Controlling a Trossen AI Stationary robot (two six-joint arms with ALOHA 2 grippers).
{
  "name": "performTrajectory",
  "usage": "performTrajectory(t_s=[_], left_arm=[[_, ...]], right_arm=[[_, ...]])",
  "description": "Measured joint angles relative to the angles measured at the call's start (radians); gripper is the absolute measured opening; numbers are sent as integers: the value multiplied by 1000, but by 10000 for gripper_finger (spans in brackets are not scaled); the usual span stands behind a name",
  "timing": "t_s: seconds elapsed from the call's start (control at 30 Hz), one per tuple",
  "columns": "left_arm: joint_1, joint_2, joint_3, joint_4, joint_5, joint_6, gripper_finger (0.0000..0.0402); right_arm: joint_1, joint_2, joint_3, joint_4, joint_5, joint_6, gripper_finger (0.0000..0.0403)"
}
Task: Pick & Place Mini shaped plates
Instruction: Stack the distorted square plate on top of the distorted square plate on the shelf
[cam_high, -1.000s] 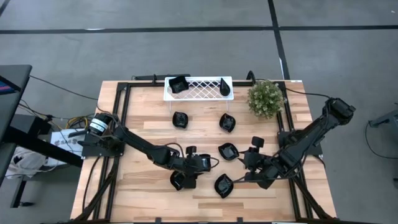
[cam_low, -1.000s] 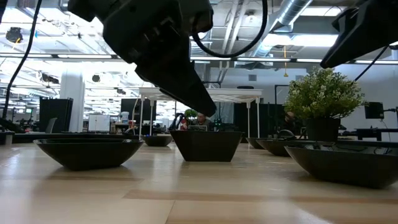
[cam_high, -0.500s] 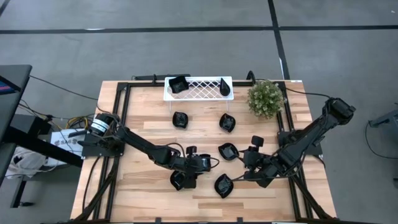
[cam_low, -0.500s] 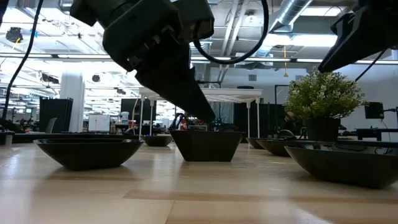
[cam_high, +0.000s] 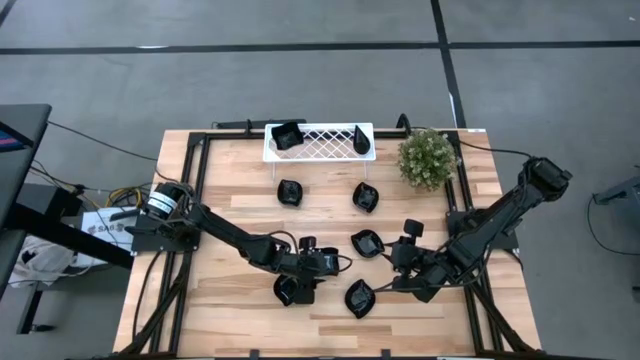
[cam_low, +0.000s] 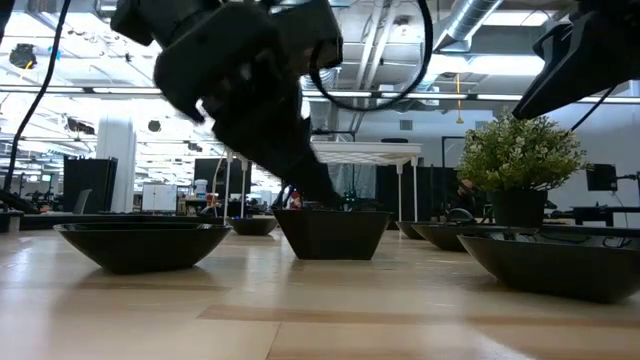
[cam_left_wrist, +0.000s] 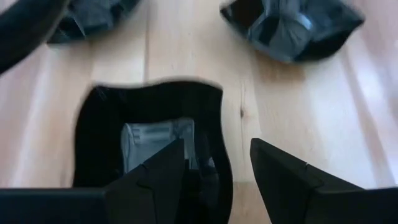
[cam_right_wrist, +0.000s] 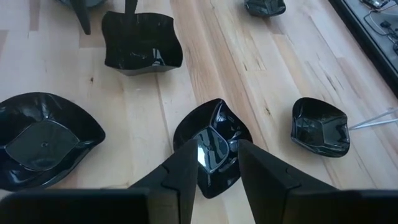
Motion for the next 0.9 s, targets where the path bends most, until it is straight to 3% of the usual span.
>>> performTrajectory(t_s=[0.63, 0.9], left_arm=[[0, 38, 12, 0, 17, -11, 186], [0, 38, 12, 0, 17, -11, 137]], right_arm=[[0, 0, 0, 5, 0, 0, 111], [0, 0, 0, 14, -1, 0, 111]])
